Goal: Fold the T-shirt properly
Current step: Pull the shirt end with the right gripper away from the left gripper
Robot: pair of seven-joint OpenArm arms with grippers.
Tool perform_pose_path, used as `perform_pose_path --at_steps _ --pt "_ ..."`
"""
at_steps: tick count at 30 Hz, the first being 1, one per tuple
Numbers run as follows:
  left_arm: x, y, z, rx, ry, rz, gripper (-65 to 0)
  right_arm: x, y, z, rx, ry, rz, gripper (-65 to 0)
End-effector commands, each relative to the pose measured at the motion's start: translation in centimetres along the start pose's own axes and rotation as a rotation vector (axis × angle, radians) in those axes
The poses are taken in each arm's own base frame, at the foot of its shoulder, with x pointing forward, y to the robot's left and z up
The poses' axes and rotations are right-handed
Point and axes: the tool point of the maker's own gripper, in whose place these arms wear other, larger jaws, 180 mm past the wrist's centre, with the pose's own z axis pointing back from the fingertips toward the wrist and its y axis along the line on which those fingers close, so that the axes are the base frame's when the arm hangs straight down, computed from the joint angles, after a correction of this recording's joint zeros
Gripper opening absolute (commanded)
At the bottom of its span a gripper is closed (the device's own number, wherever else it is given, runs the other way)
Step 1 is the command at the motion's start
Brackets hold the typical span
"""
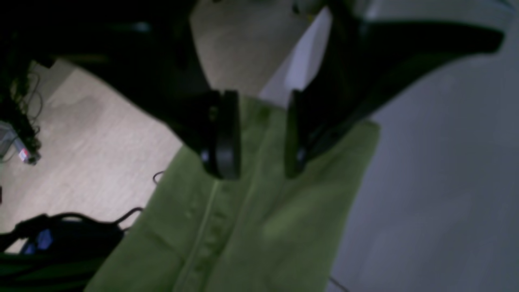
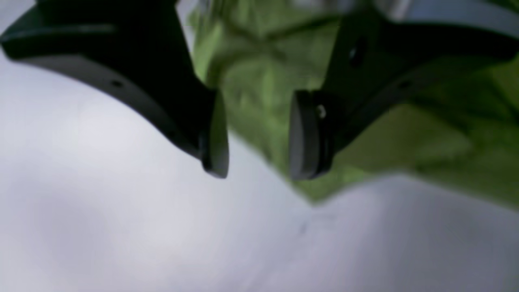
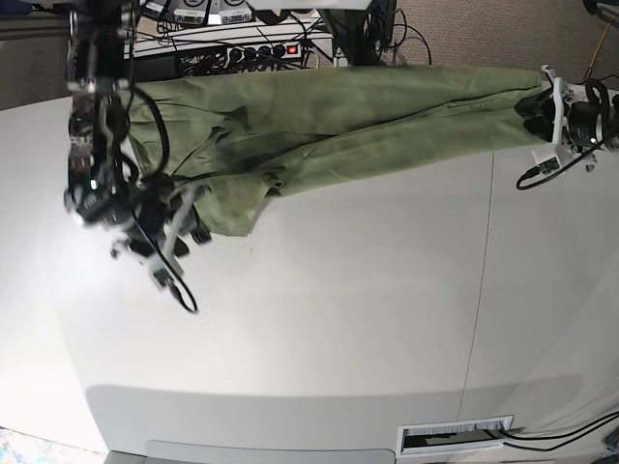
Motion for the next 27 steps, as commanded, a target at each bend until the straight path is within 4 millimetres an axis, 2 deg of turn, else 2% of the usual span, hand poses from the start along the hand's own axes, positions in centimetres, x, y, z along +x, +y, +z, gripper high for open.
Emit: perform_pose_path --at_steps 1,3,9,17,23,27 --pt "0.6 0.7 0.9 0.02 -0.01 -0.018 -44.6 1.5 -0.8 0.0 -0.009 -0.026 0.024 -39.0" --pt "0.6 0.7 0.9 0.02 -0.01 -0.018 -44.6 2.0 -0.7 -1.2 0.012 0.006 0.043 -39.0" --pt "0.6 0.7 0.9 0.021 -0.01 -0.018 -44.6 1.7 -0.3 -3.6 0.059 0.117 0.083 -39.0" --pt "0.4 0.9 0.9 0.031 0.001 -0.026 -44.6 1.2 -0.4 -3.9 0.061 0.15 0.089 -39.0" --pt "0.4 0.9 1.0 0.031 0.002 -0.027 -44.6 -1.1 -1.3 -5.1 0.079 0.215 0.03 -39.0" --pt "0.4 0.9 1.0 0.031 0.001 -0.027 -44.6 -1.8 -1.6 -5.4 0.088 0.233 0.0 -39.0"
